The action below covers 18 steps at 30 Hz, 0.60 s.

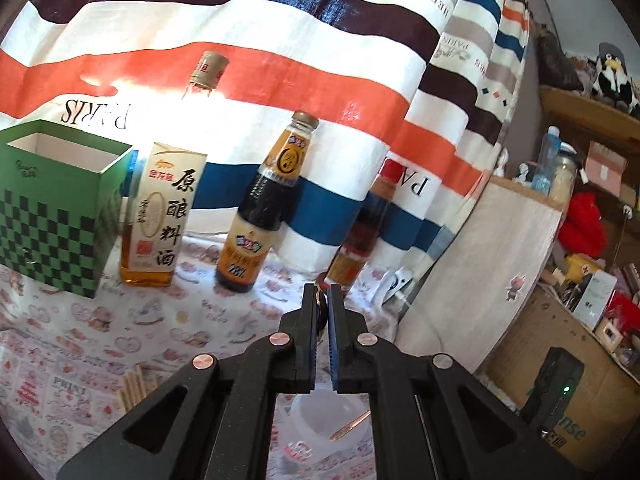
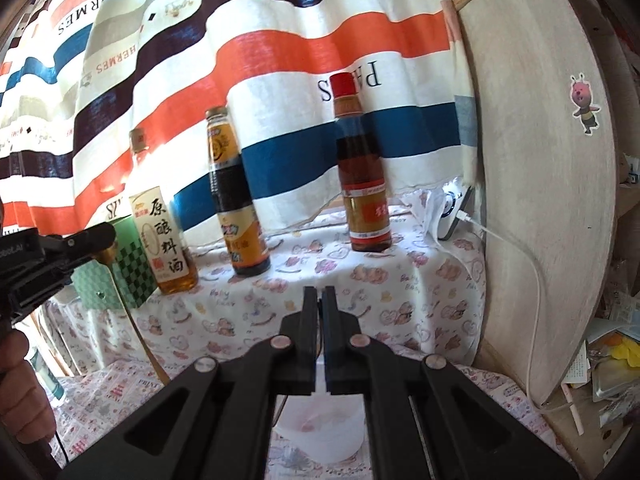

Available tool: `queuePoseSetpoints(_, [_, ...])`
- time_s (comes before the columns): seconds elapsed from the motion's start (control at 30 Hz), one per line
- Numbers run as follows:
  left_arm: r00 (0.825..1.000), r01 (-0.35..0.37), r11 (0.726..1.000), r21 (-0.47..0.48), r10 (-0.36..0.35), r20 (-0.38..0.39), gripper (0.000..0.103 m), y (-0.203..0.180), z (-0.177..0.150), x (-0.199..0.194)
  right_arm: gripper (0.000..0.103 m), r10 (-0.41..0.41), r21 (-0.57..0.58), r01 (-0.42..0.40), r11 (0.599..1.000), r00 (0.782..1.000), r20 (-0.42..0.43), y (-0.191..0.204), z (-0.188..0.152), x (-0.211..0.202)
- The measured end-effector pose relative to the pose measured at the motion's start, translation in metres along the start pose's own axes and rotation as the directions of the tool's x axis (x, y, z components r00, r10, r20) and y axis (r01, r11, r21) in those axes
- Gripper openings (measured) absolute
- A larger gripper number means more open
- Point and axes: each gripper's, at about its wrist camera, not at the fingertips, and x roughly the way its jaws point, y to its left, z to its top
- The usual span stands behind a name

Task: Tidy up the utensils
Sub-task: 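Carry spoon and fork over the clear container and open both tools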

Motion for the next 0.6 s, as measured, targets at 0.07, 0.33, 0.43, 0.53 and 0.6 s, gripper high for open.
queuePoseSetpoints(0.07, [0.999,0.045,0.999,-0.025,-0.045,0.006,0.004,-0.001,0.001,0.010,0.002,-0.001,0.044,-0.001,0.999,0.999,0.032,-0.010,-0.002,-0.001])
queuePoseSetpoints(0.33, [0.983,0.182,0.981,-0.060,-0.182,0.010,0.004,-0.015,-0.005,0.043,0.002,-0.067,-0.004,0.067,0.998,0.998,-0.018,-0.012,-0.018,0.020])
queuePoseSetpoints(0.43, [0.970,0.236,0.964,-0.122,-0.242,-0.029,0.004,-0.012,-0.015,0.059,0.002,-0.067,0.000,0.067,0.998,0.997,-0.050,-0.015,-0.022,0.027])
queuePoseSetpoints(0.53, [0.963,0.249,0.955,-0.163,-0.262,-0.060,0.004,-0.007,-0.027,0.070,0.002,-0.046,0.024,0.047,0.999,0.997,-0.067,-0.019,-0.023,0.029])
queuePoseSetpoints(0.6, [0.970,0.224,0.964,-0.144,-0.235,-0.067,0.004,-0.006,-0.033,0.072,0.002,-0.029,0.036,0.032,0.999,0.996,-0.082,-0.021,-0.023,0.032])
